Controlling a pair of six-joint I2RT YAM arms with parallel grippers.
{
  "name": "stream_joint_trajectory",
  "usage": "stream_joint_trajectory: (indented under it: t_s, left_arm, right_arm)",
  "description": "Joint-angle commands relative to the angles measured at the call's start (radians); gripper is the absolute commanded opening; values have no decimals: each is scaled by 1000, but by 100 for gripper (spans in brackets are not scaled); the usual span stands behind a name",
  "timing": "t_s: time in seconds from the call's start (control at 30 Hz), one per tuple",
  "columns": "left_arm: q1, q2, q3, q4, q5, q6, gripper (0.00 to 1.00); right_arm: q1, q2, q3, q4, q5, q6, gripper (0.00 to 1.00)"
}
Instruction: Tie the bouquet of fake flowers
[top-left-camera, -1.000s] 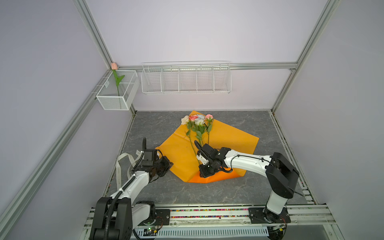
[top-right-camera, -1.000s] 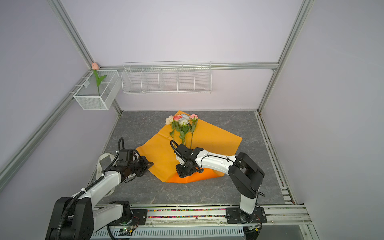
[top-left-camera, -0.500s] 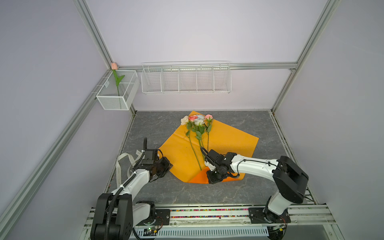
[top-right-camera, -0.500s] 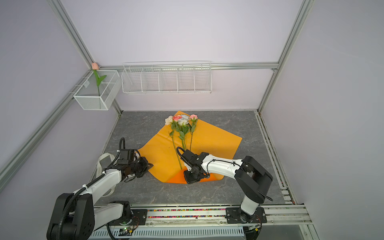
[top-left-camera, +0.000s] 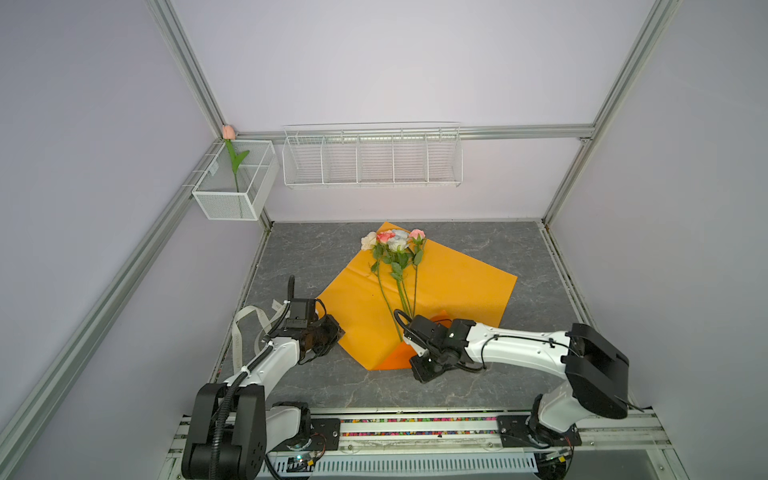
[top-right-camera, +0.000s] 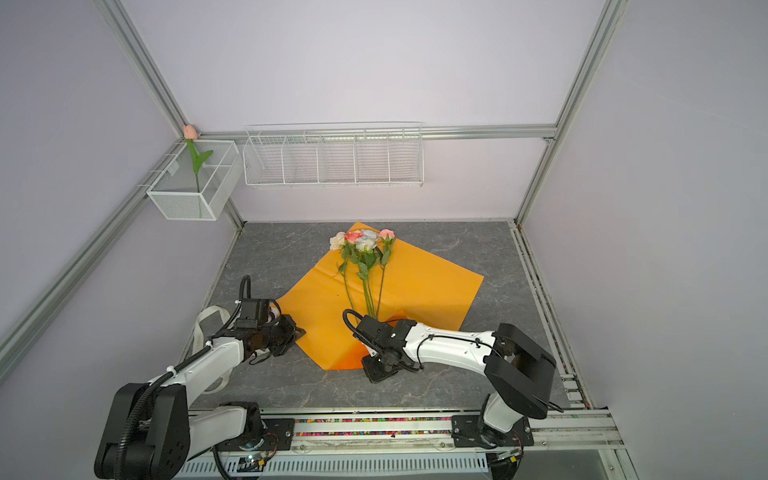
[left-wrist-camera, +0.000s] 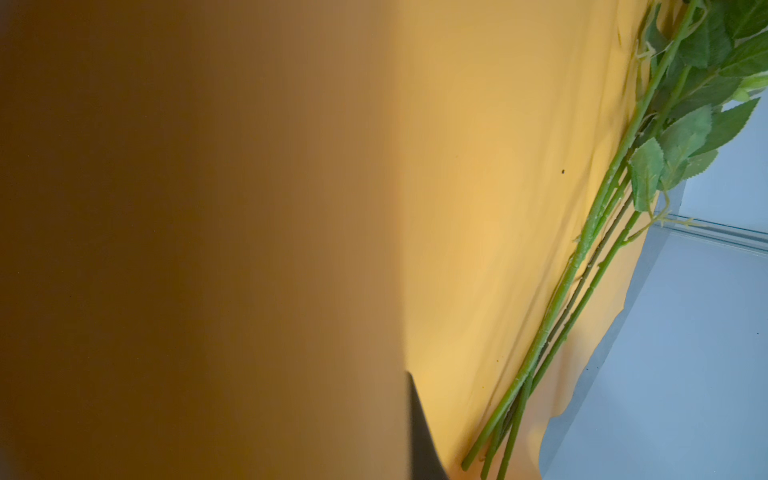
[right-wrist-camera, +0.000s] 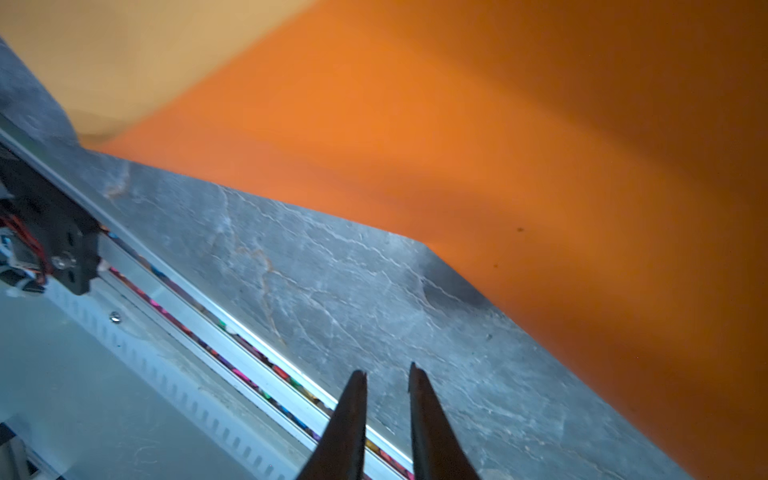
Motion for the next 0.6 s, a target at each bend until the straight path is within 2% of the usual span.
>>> stream_joint_trajectory:
  t_s: [0.0, 0.17, 0.37, 0.57]
  left_arm:
    - [5, 5, 26, -24, -17, 17, 5]
    - [5, -5, 28, -24, 4, 63, 8]
    - [5, -16, 40, -30, 30, 129, 17]
    - [5, -6, 36, 7, 64, 134, 22]
  right_arm:
    - [-42, 11, -48, -103, 118, 26, 21]
    - [-108, 31, 10, -46, 144, 30, 22]
    - [-132, 162, 129, 16, 88, -13, 23]
    - [-139, 206, 167, 82, 21, -24, 23]
